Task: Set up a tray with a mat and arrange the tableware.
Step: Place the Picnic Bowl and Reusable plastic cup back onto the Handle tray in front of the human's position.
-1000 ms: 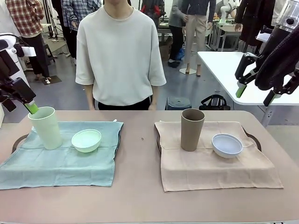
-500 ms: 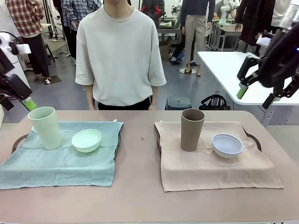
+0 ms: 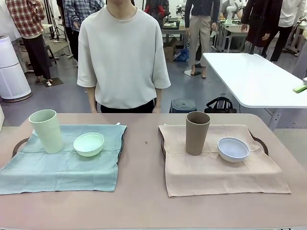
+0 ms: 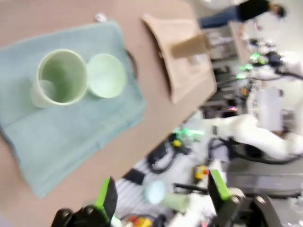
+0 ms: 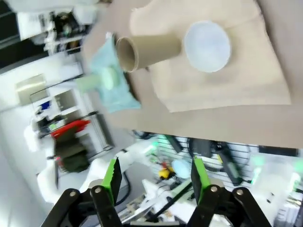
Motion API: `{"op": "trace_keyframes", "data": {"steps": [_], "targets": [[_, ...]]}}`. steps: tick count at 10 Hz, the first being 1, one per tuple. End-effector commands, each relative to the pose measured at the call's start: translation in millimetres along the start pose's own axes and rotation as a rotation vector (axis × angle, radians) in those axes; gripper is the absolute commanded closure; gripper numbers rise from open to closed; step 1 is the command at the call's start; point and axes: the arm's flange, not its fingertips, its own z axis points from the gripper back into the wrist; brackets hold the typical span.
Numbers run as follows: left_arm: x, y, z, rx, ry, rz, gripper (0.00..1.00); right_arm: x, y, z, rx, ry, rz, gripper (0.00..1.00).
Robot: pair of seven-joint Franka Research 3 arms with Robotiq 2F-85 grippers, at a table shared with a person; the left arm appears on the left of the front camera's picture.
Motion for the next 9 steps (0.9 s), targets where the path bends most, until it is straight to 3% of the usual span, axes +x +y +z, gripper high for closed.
{"op": "trace_keyframes", "data": {"steps": [1, 6, 8, 9], "targets": [[2.8, 25.8, 17.5, -0.193, 0.007, 0.030, 0.00, -1.2, -15.6, 9.2, 0.204, 0.042, 0.057, 0.23], [-46.0, 68.4, 49.4, -0.184, -0.141, 0.112, 0.00, -15.7, -40.1, 19.0, 0.253, -0.002, -0.001, 0.23], [-45.0, 65.6, 50.0, -0.160, -0.152, 0.109, 0.00, -19.6, -35.2, 17.4, 0.206, -0.006, -0.008, 0.23], [-50.7, 74.1, 56.9, -0.192, -0.132, 0.137, 0.00, -14.1, -39.9, 25.1, 0.245, 0.000, -0.012, 0.23]]}}
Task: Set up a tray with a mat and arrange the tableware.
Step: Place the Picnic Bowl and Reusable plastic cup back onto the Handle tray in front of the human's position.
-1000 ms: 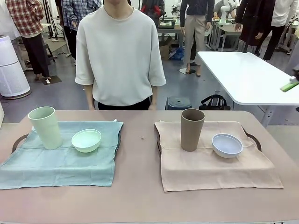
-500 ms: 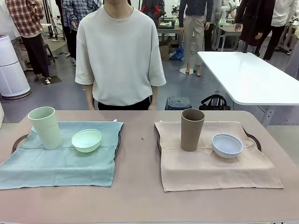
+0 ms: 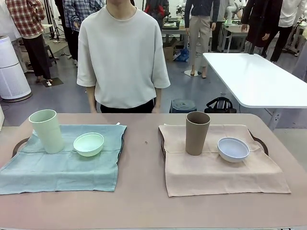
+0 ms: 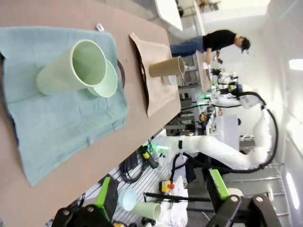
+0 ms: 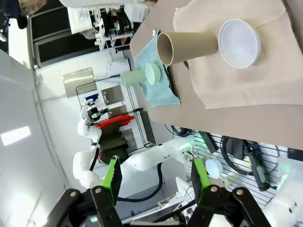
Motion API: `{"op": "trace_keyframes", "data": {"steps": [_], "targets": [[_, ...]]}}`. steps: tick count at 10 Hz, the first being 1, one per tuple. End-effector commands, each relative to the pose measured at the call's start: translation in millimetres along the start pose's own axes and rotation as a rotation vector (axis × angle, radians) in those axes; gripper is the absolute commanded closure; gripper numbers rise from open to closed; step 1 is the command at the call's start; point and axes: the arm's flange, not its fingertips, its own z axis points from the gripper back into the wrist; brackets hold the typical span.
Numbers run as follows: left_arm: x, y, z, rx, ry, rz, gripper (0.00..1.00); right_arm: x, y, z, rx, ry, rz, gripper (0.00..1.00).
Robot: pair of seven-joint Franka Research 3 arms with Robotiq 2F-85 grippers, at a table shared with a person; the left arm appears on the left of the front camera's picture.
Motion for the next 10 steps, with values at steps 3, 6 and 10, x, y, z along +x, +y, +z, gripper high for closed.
{"op": "trace_keyframes", "data": {"steps": [3, 6, 10], "targets": [[-1.4, 1.9, 0.8, -0.011, 0.002, 0.003, 0.00, 0.4, -2.4, 2.1, 0.015, 0.002, 0.001, 0.23], [-1.4, 1.9, 0.8, -0.011, 0.002, 0.003, 0.00, 0.4, -2.4, 2.1, 0.015, 0.002, 0.001, 0.23], [-1.4, 1.9, 0.8, -0.011, 0.002, 0.003, 0.00, 0.4, -2.4, 2.1, 0.015, 0.002, 0.001, 0.23]]}}
